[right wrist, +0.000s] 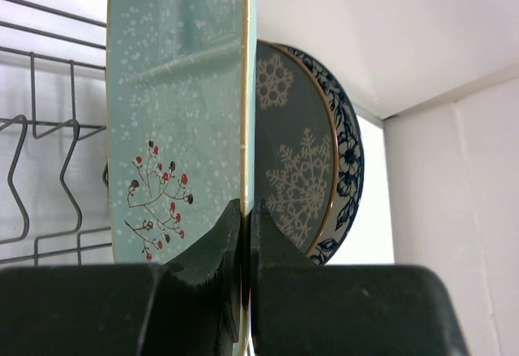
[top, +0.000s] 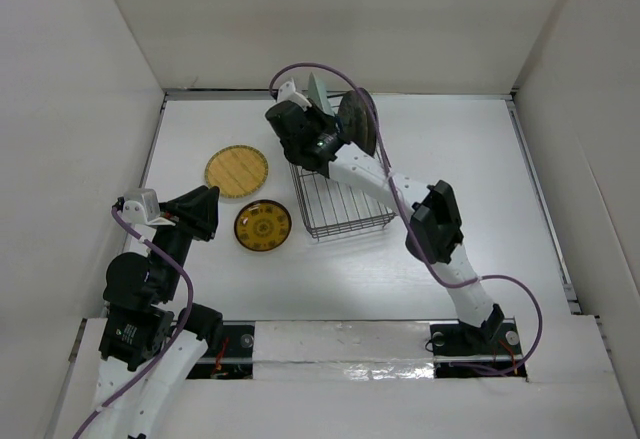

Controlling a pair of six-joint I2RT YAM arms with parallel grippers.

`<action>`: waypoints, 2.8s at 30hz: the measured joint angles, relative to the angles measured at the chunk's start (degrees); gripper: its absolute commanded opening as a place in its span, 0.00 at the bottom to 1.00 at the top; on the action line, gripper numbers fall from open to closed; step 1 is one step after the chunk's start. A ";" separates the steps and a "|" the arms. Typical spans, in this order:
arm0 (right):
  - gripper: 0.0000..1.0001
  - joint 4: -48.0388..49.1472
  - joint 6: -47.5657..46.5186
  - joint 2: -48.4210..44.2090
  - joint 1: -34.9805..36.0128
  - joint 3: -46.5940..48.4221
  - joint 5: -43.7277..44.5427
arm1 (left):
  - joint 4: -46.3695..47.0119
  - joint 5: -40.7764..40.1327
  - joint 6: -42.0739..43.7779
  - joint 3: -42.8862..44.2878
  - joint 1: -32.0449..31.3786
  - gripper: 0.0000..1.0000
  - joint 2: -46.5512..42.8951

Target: Load the plates into the dish rack

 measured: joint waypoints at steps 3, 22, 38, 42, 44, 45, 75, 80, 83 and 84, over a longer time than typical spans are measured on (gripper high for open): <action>0.00 2.40 -4.26 2.27 0.90 1.46 1.73 | 0.00 0.00 0.00 0.00 0.00 0.26 0.00; 0.00 -2.40 -5.03 12.55 3.13 10.71 3.32 | 0.00 -0.02 0.00 0.00 0.00 0.26 -0.02; 0.55 -3.45 19.87 4.07 -0.59 -1.86 -11.50 | -0.02 -0.02 0.00 0.00 0.00 0.30 0.57; 0.69 -1.42 23.54 0.83 -1.09 -5.46 -15.54 | -0.02 -0.04 -0.02 0.00 0.00 0.30 1.11; 0.69 -0.48 24.90 -1.07 -1.20 -7.04 -16.90 | -0.04 -0.07 -0.02 0.00 0.00 0.30 1.46; 0.70 0.48 25.33 -2.21 -1.22 -8.11 -17.35 | -0.02 -0.09 0.00 0.00 -0.02 0.30 1.66; 0.00 31.41 31.54 -60.78 15.85 -71.65 -33.46 | 2.21 -1.88 -19.39 -2.69 0.87 0.42 30.84; 0.01 33.57 31.10 -63.67 15.85 -76.61 -33.68 | 7.93 -7.93 -27.87 -6.03 1.25 0.48 33.05; 0.03 34.25 30.86 -64.52 15.85 -79.34 -33.97 | 11.45 -7.15 -31.17 -6.36 4.81 0.49 36.50; 0.05 34.47 30.86 -65.05 15.82 -80.26 -34.14 | 13.14 -6.05 -32.20 -6.99 7.45 0.49 37.53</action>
